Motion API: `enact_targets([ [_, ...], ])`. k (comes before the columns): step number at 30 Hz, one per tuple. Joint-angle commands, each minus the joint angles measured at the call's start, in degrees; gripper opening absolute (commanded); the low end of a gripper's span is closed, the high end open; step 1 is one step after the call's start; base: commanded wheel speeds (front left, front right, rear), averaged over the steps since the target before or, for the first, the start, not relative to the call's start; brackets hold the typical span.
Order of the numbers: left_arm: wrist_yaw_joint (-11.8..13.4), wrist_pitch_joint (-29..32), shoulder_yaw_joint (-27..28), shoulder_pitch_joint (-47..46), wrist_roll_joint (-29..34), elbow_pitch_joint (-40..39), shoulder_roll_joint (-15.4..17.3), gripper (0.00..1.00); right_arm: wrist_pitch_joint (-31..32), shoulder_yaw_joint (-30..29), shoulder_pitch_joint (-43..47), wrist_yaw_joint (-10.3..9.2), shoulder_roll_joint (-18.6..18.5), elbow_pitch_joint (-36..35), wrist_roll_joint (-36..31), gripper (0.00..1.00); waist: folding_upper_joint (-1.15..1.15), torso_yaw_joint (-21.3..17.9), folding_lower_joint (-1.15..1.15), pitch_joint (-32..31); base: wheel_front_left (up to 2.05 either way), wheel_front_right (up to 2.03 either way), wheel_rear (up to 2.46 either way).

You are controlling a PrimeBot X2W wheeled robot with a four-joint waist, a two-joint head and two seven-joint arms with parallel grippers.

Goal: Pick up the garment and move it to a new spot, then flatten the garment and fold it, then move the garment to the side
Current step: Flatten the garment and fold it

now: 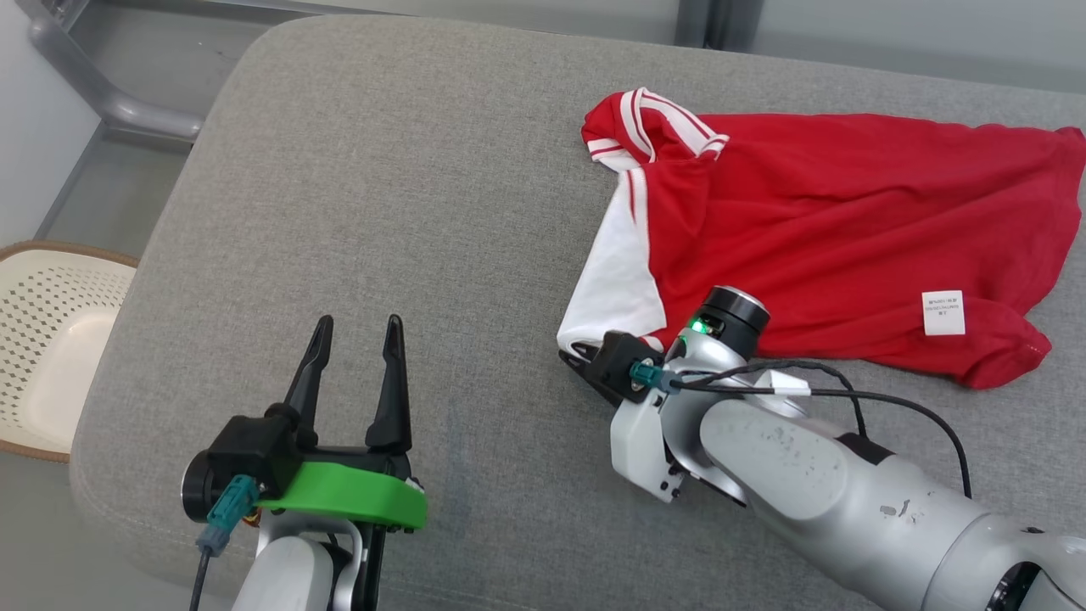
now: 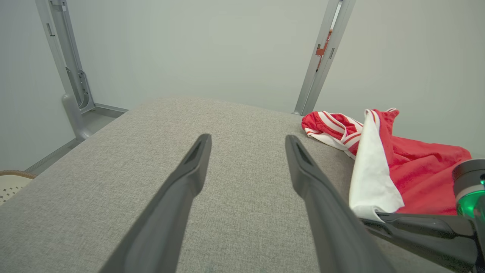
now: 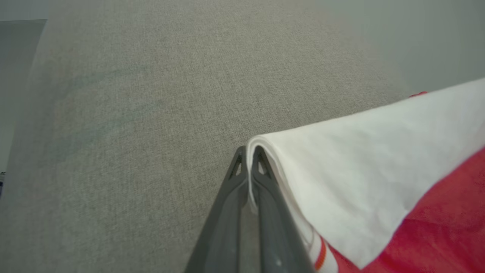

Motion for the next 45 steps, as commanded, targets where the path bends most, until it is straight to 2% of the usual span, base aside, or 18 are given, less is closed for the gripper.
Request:
enact_targets([
  [1,0.21,-0.16,0.06,0.32,-0.45,-0.01,0.07,1.0,-0.09,1.26,0.01,-0.09,-0.35,-0.25,-0.2,0.0,0.0,-0.02,0.0,0.03,0.0,0.0,0.0],
  [3,0.35,-0.16,0.17,0.4,-0.53,-0.04,0.07,1.0,-0.62,2.9,-0.82,-0.09,-0.54,-0.26,-1.15,0.04,0.0,-0.13,0.0,0.06,0.0,0.0,0.0],
  [4,0.34,-0.16,0.17,0.45,-0.63,-0.03,0.07,1.0,-0.86,3.78,-1.08,-0.09,-0.59,-0.09,-1.83,0.37,0.0,-0.21,0.0,0.06,0.0,0.0,0.0],
  [5,0.37,-0.16,0.14,0.5,-0.71,-0.05,0.07,1.0,-0.98,4.27,-1.09,-0.09,-0.6,0.05,-2.24,0.8,0.0,-0.28,0.0,0.04,0.0,0.0,0.0],
  [6,0.5,-0.16,0.04,0.61,-0.79,-0.13,0.07,1.0,-1.33,4.7,-1.14,-0.09,-0.57,0.2,-2.87,1.0,0.0,-0.39,0.0,0.01,0.0,0.0,0.0],
  [12,0.75,-0.16,-0.12,1.0,-0.8,-0.29,0.07,1.0,-3.18,5.24,0.22,-0.09,0.34,0.31,-3.0,1.0,0.0,-1.13,0.0,-0.34,0.0,0.0,0.0],
  [16,0.67,-0.16,0.07,1.05,-0.53,-0.2,0.07,1.0,-4.72,3.58,1.16,-0.09,0.83,-0.4,-2.21,1.0,0.0,-1.81,0.0,-0.74,0.0,0.0,0.0],
  [20,0.68,-0.16,0.1,1.2,-0.31,-0.14,0.07,1.0,-6.08,-1.68,2.23,-0.09,0.47,-0.62,-1.06,1.0,0.0,-2.33,0.0,-1.12,0.0,0.0,0.0],
  [25,0.5,-0.16,-0.09,1.27,-0.39,-0.19,0.07,1.0,-6.93,-11.0,4.44,-0.09,0.42,1.38,-0.39,1.0,0.0,-2.27,0.0,-0.98,0.0,0.0,0.0],
  [33,0.33,-0.16,-0.46,0.09,-0.91,-0.22,0.07,1.0,-7.31,-17.93,5.71,-0.09,2.28,7.42,-2.36,1.0,0.0,-0.44,0.0,0.52,0.0,0.0,0.0],
  [34,0.41,-0.16,-0.52,0.02,-0.93,-0.27,0.07,1.0,-7.37,-18.34,5.63,-0.09,2.5,8.05,-2.61,0.92,0.0,-0.2,0.0,0.65,0.0,0.0,0.0],
  [36,0.35,-0.16,-0.52,-0.18,-0.99,-0.2,0.06,1.0,-7.46,-18.9,5.56,-0.09,3.23,9.26,-2.95,0.44,0.0,0.34,0.0,0.9,0.0,0.0,0.0],
  [37,0.33,-0.16,-0.39,-0.31,-1.03,-0.09,0.06,1.0,-7.44,-19.01,5.54,-0.08,3.61,9.84,-3.14,0.31,0.0,0.6,0.0,0.98,0.0,0.0,0.0],
  [40,0.24,-0.16,-0.23,-0.42,-0.94,0.1,0.06,1.0,-7.51,-19.28,5.26,-0.09,4.13,11.45,-3.35,0.11,0.0,1.1,0.0,1.04,0.0,0.0,0.0],
  [41,0.2,-0.16,-0.21,-0.41,-0.95,0.17,0.06,1.0,-7.54,-19.4,5.08,-0.09,4.34,11.91,-3.28,0.0,0.0,1.26,0.0,1.03,0.0,0.0,0.0],
  [45,0.27,-0.16,-0.26,-0.3,-0.99,0.21,0.06,1.0,-7.7,-19.69,4.06,-0.09,4.97,12.76,-3.42,0.0,0.0,1.66,0.0,0.88,0.0,0.0,0.0],
])
